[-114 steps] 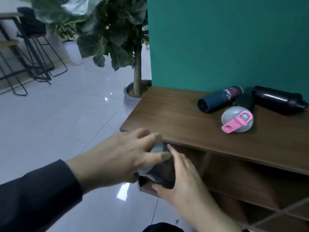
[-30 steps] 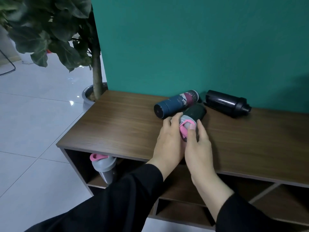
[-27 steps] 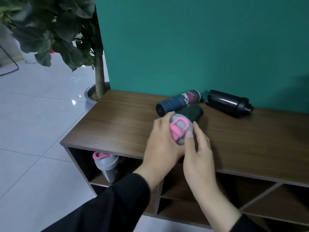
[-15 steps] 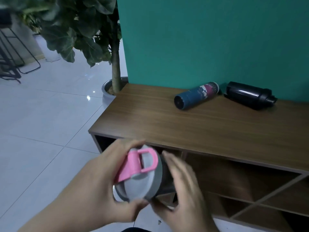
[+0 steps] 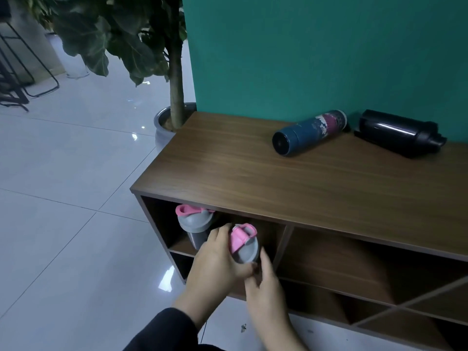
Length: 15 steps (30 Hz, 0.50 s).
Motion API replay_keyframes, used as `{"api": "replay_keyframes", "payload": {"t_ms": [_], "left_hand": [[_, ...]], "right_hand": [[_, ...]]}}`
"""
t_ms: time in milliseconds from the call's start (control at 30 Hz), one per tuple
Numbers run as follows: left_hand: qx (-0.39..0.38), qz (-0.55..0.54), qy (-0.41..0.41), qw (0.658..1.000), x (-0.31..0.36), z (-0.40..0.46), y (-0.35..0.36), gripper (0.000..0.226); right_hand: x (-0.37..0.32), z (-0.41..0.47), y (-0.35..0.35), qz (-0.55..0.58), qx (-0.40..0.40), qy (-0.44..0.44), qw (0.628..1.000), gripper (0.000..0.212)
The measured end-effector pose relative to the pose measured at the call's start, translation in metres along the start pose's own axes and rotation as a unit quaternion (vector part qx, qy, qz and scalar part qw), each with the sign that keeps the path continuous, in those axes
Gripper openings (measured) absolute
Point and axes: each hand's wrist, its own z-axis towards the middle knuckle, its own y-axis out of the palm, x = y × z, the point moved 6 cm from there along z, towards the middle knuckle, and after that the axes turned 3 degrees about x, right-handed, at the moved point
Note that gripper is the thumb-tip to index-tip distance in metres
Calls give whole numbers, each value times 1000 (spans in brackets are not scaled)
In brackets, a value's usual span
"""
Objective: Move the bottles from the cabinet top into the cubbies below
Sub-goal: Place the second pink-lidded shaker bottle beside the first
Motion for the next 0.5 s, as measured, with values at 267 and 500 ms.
{"api": "replay_keyframes", "payload": {"t_ms": [267, 500], "left_hand": [[47, -47, -59, 996, -20, 37, 37, 87], [41, -89, -39, 994, -19, 48, 52, 54]], "right_hand": [[11, 41, 10, 33, 26, 63, 997, 62], [22, 65, 11, 84, 27, 99, 991, 59]]}}
